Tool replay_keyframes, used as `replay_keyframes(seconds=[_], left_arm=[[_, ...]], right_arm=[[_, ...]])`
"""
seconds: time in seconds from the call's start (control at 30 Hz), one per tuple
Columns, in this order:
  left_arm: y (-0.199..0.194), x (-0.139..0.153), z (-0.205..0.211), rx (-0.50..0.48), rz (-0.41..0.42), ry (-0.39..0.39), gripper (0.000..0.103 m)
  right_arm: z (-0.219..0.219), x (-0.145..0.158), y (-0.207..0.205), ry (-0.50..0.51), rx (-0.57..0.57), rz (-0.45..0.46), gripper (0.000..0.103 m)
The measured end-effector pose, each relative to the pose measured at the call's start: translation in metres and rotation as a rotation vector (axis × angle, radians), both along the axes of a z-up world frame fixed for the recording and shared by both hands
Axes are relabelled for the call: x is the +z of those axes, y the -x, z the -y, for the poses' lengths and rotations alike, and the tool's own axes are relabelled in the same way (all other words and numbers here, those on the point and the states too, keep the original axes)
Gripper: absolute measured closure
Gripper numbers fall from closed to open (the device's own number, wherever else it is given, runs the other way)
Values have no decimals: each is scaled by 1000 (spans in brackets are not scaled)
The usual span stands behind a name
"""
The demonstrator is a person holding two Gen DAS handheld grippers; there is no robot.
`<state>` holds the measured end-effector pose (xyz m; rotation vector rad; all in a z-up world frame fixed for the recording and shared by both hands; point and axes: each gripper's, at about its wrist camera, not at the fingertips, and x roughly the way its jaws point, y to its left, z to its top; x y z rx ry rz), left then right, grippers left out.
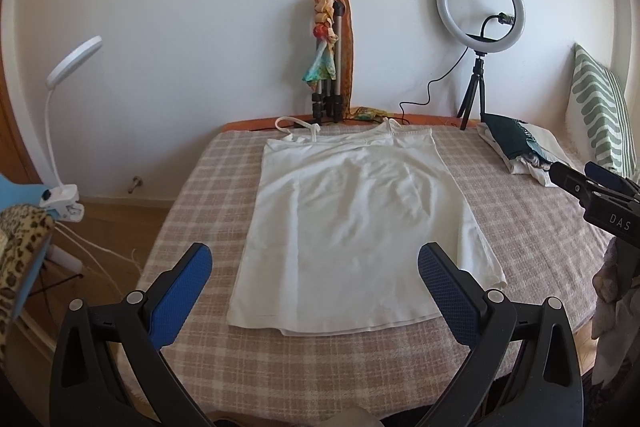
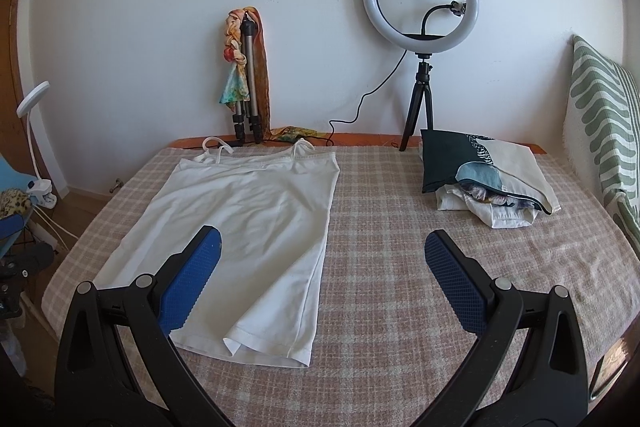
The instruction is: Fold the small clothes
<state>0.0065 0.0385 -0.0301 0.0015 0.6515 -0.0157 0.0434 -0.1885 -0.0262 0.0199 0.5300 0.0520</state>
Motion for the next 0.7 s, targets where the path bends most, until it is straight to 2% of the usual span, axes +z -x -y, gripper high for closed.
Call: replay_keyframes(seconds=[0.17, 0.23, 0.27, 0.3, 0.37, 0.43, 0.5, 0.57, 0.7], left_arm=[[-4, -20, -22, 28, -53, 21, 12], [-8, -28, -35, 49, -90, 56, 13], [-9, -33, -41, 59, -114, 80, 17], [-11, -39, -48, 68, -138, 108, 20], [-14, -51, -60, 79, -182, 163, 31], [-16, -62, -69, 91, -220, 197, 38], [-17, -74, -77, 102, -251, 213, 38], [-17, -84, -85, 106, -278, 224, 40], [-23, -104, -97, 105, -349, 282, 42]], right_arm=[[-9, -15, -15, -11, 59, -65, 0], [-15, -17, -22, -10, 86, -85, 0], [-18, -16, -26, -15, 103, -100, 1], [-20, -16, -30, -22, 116, -116, 3], [-25, -12, -41, -55, 159, -155, 13], [-31, -7, -53, -77, 193, -173, 15], [-41, 1, -62, -83, 230, -175, 19], [-53, 9, -72, -76, 269, -173, 27], [-78, 19, -94, -88, 336, -199, 28]])
